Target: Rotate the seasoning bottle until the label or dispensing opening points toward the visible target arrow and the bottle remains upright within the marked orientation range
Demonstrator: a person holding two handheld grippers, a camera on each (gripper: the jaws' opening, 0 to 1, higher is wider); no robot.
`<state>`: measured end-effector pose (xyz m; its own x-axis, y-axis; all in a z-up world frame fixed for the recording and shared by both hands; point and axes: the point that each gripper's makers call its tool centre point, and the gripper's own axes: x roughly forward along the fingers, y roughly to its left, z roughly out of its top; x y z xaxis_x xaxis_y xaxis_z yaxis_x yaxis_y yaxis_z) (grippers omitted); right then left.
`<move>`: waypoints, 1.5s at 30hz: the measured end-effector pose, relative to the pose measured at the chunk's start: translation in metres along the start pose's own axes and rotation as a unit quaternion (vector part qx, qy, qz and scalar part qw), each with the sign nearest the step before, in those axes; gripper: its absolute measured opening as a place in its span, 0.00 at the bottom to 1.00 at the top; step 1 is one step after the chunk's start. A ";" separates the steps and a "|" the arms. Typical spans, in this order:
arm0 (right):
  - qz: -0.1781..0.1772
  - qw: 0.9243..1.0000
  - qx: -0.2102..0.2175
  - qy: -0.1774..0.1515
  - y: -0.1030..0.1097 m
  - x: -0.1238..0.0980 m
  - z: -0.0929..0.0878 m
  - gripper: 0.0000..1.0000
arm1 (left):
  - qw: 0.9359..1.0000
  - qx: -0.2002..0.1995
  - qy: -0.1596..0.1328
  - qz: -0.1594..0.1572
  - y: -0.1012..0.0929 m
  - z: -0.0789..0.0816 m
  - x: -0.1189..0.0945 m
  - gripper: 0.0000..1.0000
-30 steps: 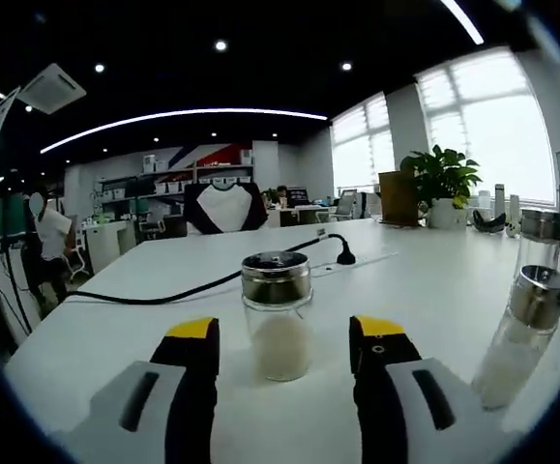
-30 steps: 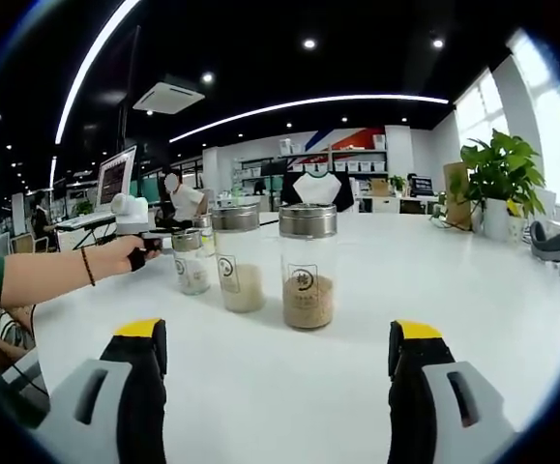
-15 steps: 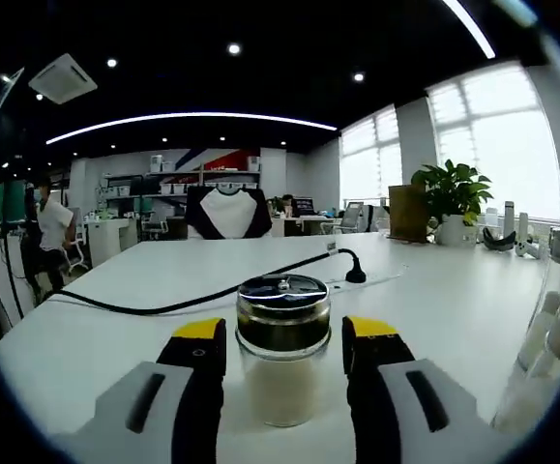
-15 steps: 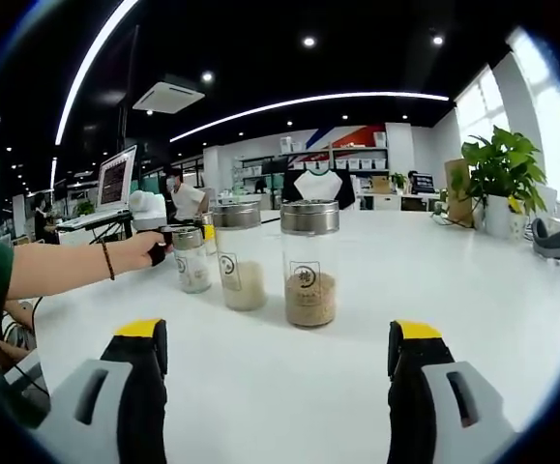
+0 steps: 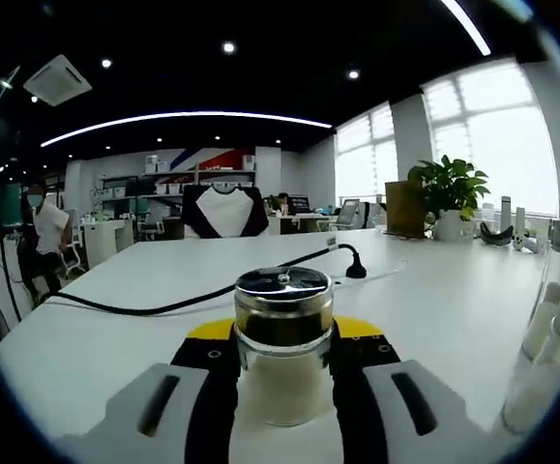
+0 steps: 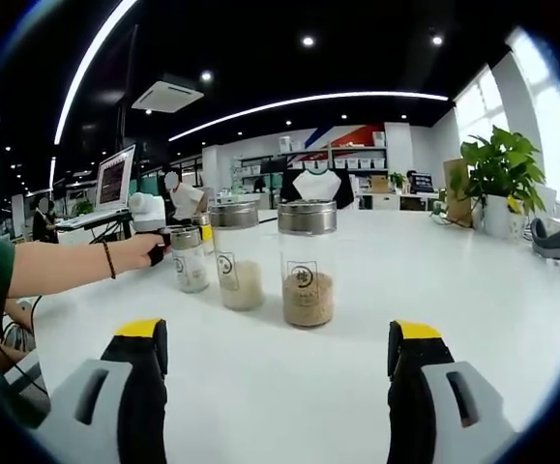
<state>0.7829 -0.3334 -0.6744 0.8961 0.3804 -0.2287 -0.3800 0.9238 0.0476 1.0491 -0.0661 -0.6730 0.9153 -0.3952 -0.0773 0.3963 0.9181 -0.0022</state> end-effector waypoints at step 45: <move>-0.002 1.000 -0.002 0.006 -0.002 0.000 -0.003 0.97 | 0.998 0.006 -0.011 -0.067 -0.028 0.005 -0.070 0.37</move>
<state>0.7832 -0.3350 -0.6773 0.8949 0.3754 -0.2413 -0.3769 0.9253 0.0418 0.9745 -0.0644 -0.6627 0.8556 -0.5147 -0.0548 0.5154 0.8569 0.0002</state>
